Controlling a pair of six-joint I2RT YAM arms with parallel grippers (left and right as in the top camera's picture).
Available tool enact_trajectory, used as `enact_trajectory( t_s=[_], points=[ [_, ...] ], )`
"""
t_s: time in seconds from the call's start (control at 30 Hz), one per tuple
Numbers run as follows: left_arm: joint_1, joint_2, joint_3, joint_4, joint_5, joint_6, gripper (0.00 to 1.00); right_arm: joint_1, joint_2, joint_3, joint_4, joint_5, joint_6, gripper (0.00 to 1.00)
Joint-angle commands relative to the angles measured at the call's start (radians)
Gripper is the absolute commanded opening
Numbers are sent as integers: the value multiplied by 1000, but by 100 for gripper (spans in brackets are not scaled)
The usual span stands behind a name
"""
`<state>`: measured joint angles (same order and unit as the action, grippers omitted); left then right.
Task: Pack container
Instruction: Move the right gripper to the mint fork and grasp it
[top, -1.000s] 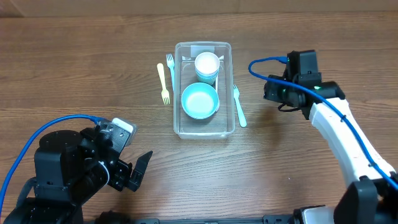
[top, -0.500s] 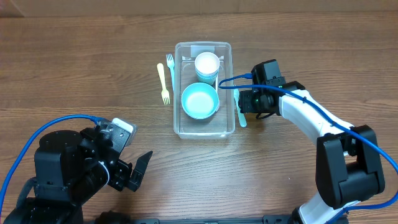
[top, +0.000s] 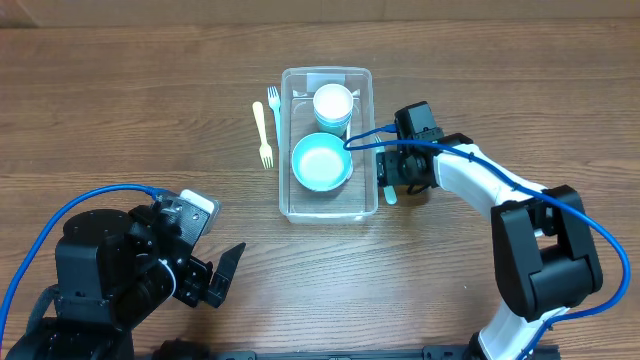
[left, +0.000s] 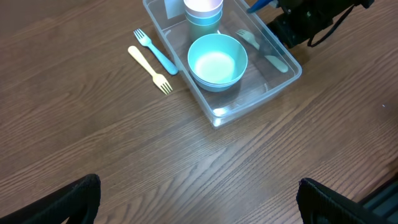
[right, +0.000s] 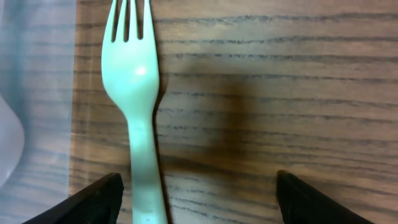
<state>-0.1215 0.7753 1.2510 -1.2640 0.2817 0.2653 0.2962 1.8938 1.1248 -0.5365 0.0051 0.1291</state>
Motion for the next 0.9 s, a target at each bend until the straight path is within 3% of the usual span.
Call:
enact_trajectory(
  t_s=[0.0,0.3,0.6,0.87],
  points=[
    [8,3,1,4,23,16,100,1,64,-6,-2,57,1,82],
    [8,3,1,4,23,16,100,0,65,-6,-26,125,1,87],
    [8,3,1,4,23,16,100,-42,65,-6,-79,151,116,65],
    [8,3,1,4,23,16,100,-41,65,-6,-234,-16,220,63]
  ],
)
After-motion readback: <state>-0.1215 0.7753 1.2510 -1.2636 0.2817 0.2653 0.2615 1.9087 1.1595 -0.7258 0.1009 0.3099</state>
